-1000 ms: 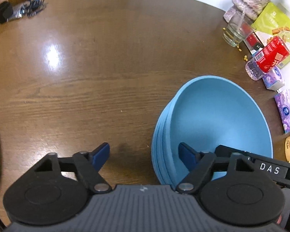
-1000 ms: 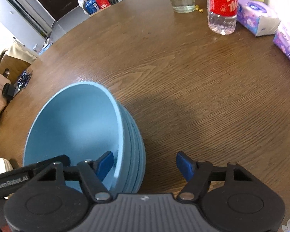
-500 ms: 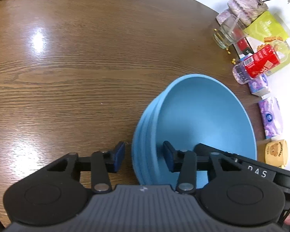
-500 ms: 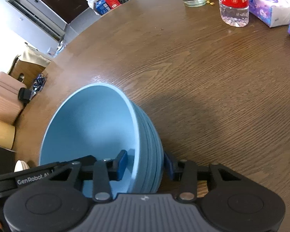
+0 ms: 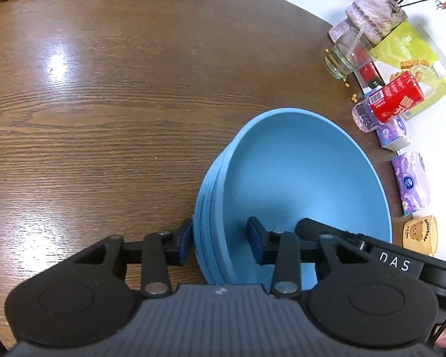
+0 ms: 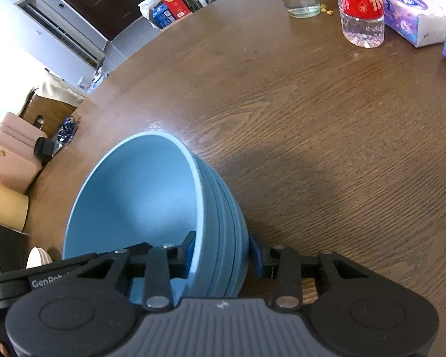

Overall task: Organize plates and bowls
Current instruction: 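Lift the bowl stack with both grippers and carry it toward the cream plates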

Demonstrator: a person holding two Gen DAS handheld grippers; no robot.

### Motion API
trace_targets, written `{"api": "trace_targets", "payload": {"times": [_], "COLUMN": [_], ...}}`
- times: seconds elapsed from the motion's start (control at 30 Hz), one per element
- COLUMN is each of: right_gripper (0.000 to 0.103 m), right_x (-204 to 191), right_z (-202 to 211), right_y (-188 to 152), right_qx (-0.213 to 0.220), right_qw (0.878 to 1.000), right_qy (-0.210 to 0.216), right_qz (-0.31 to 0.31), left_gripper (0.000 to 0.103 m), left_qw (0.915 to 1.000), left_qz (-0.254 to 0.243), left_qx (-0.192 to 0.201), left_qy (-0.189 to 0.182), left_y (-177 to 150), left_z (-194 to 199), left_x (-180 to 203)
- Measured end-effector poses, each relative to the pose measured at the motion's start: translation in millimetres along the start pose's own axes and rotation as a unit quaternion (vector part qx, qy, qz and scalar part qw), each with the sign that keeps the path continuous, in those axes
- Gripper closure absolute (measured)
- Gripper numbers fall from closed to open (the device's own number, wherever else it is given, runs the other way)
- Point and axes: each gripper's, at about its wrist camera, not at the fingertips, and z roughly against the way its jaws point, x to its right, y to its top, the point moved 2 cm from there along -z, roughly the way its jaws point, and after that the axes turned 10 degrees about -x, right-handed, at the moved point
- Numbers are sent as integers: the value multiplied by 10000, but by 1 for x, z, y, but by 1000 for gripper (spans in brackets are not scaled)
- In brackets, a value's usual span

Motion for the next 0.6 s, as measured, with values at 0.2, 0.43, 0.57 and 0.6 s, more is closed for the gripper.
{"api": "trace_targets", "payload": {"times": [0.2,0.43,0.57,0.6], "right_gripper": [67,67,67,67], "right_x": [-9,-24,-38,-42], "right_z": [7,16,17,16], "right_y": [-5,-14,-19,-21], "right_qx": [96,183,195,190], "right_qw": [9999,9993,9984,9982], "right_qy": [1,14,60,75], "right_qz": [120,333,518,568], "left_gripper": [64,64,64,64], "left_qw": [9999,9993,9985,9982], "left_qz": [18,113,240,283], "left_qx": [136,346,490,527], "left_qy": [-40,-71,-50,-35], "left_y": [-7,-20,-30,-33], "left_z": [11,28,40,44], "left_x": [-4,-11,-20,-24]}}
